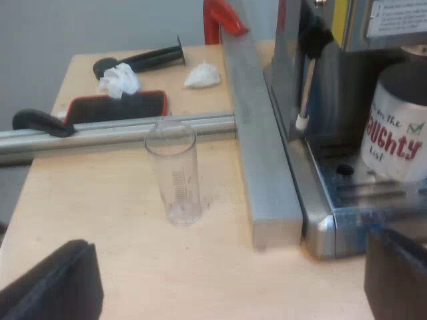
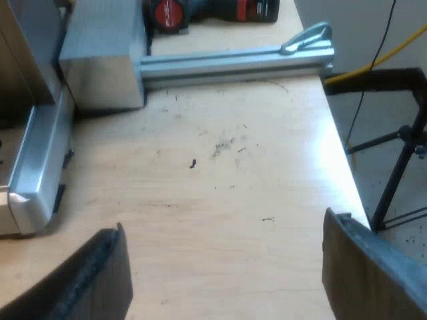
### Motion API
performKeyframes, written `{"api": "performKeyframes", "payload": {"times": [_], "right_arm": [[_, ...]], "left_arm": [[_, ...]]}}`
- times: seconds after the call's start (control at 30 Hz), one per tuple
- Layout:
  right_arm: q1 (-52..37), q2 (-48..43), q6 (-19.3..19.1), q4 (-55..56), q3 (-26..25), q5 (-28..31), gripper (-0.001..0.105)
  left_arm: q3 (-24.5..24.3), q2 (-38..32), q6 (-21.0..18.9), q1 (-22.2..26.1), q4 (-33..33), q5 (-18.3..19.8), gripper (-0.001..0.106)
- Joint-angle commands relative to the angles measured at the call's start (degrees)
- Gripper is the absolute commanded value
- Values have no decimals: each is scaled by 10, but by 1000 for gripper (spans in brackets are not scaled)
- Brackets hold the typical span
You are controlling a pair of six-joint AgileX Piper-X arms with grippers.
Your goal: Place mug into machine
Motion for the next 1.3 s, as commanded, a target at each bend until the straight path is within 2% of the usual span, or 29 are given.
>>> {"api": "performKeyframes", "payload": {"times": [0.03,0.13,0.4,1.3], "right_arm": [[-2,-28,-2,-7,9,-6,63],[-2,-26,-2,-7,32,-6,63],[-2,-27,-2,-18,86,-6,63],[-2,-27,-2,-33,93,-3,63]], "left_arm": [[32,-79,0,0,-49,-7,81],[54,-79,0,0,-69,-6,81],[87,-78,0,0,-68,-6,81],[102,-78,0,0,-75,-6,81]]}}
